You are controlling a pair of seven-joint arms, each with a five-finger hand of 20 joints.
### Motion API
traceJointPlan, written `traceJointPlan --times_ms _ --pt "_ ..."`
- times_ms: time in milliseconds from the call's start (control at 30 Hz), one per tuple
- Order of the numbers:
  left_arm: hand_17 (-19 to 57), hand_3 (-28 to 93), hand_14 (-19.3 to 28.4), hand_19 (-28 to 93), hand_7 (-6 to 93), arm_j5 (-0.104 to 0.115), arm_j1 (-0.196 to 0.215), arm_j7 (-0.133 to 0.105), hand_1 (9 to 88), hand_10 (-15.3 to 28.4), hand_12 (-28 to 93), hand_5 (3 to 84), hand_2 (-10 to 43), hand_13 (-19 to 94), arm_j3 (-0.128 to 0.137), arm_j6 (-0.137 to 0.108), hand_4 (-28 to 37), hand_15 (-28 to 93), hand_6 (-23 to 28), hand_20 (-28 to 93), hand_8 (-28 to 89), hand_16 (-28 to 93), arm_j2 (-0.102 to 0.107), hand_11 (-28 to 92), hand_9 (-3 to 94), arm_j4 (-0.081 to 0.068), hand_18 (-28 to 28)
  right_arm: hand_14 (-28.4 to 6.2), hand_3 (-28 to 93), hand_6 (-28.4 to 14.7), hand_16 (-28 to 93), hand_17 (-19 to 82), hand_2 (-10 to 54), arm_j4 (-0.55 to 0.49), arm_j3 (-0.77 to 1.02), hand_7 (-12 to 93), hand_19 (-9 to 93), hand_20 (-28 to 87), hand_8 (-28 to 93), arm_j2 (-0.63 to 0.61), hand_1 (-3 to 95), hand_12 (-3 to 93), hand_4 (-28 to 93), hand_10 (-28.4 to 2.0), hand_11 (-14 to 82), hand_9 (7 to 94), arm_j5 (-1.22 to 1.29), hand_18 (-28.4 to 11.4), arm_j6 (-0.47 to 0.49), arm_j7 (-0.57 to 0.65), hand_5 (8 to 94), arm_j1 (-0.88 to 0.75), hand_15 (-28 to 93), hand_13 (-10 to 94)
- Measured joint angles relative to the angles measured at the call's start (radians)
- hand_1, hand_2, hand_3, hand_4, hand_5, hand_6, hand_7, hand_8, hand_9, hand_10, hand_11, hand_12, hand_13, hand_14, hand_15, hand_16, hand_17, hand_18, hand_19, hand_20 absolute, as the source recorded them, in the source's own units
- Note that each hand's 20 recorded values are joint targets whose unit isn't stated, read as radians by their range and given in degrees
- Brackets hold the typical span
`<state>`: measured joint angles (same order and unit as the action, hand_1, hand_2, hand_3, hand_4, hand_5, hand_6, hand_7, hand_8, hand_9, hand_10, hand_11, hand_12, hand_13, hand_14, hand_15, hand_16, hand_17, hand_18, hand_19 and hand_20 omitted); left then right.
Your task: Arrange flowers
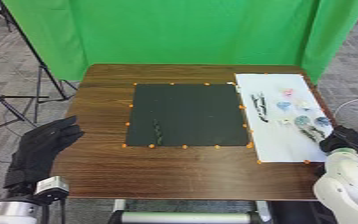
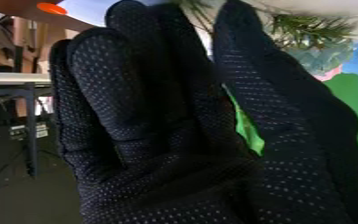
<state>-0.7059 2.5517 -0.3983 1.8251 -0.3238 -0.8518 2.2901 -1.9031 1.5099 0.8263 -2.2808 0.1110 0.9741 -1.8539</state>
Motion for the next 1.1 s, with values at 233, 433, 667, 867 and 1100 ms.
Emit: traceJointPlan --times_ms 233,433,667,867,1100 --pt "-9.5 83 28.3 56 15.4 0.000 0.000 0.000 27.2 22.6 11 47.8 4.7 28 0.000 0.000 -12.9 61 14.5 16 -8 -12 0.000 39 41.2 0.000 21.8 -9.7 72 -3.6 20 38 -4.0 0.007 -0.012 26 93 -3 15 -0.001 53.9 24.7 -28 -13.5 33.2 84.0 -0.010 -23.5 -0.046 -0.004 80.7 -0.003 68 75" --pt "-9.5 83 28.3 56 15.4 0.001 0.005 0.000 27.2 22.7 11 47.8 4.7 28 0.002 -0.001 -12.8 60 14.5 16 -8 -12 -0.001 38 41.2 0.001 21.8 -9.0 75 -3.7 22 39 -5.7 -0.020 -0.002 23 93 2 17 0.000 53.6 24.9 -28 -13.3 33.6 86.6 -0.019 -24.1 -0.136 -0.018 83.1 -0.044 68 78" --pt "-9.5 83 28.3 55 15.3 0.002 0.020 -0.001 27.2 22.7 11 47.8 4.8 28 0.014 -0.004 -12.8 60 14.5 16 -8 -12 -0.002 38 41.2 0.002 21.8 -9.0 76 -4.0 23 39 -6.7 -0.092 -0.020 22 93 6 19 -0.021 53.5 25.9 -28 -13.3 33.4 87.8 -0.060 -24.7 -0.177 -0.017 84.5 -0.040 68 79" --pt "-9.5 83 28.2 56 15.2 0.003 0.031 0.000 27.2 22.7 11 47.9 4.8 28 0.024 -0.009 -12.7 60 14.6 16 -8 -12 -0.002 38 41.2 0.006 21.8 -9.3 76 -4.0 23 39 -7.2 -0.166 -0.052 21 93 8 21 -0.048 53.7 25.1 -28 -14.1 33.7 88.6 -0.064 -25.5 -0.191 -0.030 85.1 0.013 68 79" --pt "-9.5 83 28.3 56 15.3 0.002 0.036 0.007 27.2 22.7 11 47.8 4.8 28 0.036 -0.009 -12.8 60 14.6 16 -8 -12 -0.005 38 41.1 0.012 21.9 -9.7 76 -4.3 24 39 -7.3 -0.211 -0.257 20 93 10 22 -0.069 54.0 23.9 -28 -14.6 34.4 88.9 -0.058 -25.9 -0.167 -0.055 85.7 0.183 69 79"
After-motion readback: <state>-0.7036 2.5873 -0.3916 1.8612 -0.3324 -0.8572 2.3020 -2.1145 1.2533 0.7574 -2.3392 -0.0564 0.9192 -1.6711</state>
